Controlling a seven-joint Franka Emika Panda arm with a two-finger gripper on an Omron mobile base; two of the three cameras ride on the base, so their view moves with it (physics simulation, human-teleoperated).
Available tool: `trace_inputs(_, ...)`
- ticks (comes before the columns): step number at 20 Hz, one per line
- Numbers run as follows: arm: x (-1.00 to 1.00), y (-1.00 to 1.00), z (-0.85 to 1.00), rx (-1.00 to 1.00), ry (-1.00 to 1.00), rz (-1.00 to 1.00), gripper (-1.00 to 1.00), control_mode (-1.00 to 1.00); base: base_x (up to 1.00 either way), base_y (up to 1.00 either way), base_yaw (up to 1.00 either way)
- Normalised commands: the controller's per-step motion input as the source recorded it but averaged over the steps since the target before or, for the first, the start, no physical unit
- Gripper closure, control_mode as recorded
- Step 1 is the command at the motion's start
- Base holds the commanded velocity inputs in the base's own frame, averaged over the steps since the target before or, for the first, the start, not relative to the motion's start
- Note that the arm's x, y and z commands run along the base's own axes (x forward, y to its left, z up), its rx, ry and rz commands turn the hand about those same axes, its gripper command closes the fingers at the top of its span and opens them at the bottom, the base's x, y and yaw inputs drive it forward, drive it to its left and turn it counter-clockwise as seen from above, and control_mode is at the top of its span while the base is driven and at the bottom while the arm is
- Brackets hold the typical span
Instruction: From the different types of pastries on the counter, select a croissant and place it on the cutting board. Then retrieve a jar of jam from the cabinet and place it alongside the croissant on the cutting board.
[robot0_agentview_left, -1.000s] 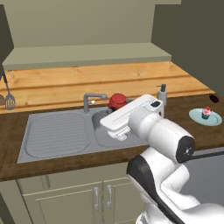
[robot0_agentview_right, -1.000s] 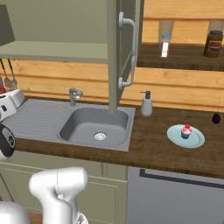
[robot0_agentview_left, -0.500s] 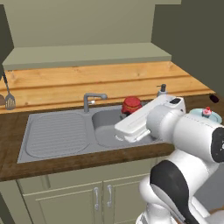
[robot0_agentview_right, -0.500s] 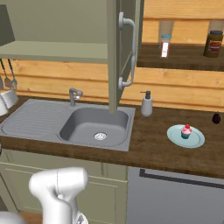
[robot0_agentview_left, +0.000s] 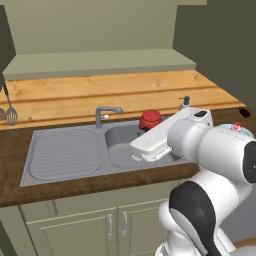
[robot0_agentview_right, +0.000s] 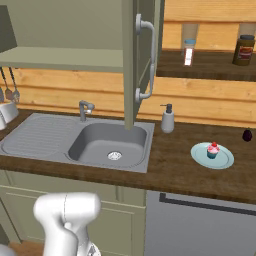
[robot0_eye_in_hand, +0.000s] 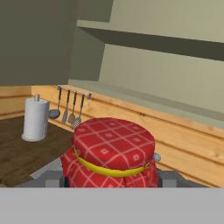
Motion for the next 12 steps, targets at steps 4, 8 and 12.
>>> trace_inputs(4,0.00,0.00,0.00,0.00,0.00,0.00,1.00,1.00,-0.14,-0.01,0.00)
trace_inputs(8,0.00,0.00,0.00,0.00,0.00,0.00,1.00,1.00,-0.59,-0.01,0.00)
trace_inputs(12,0.00,0.00,0.00,0.00,0.00,0.00,1.00,1.00,-0.98,-0.13,-0.01)
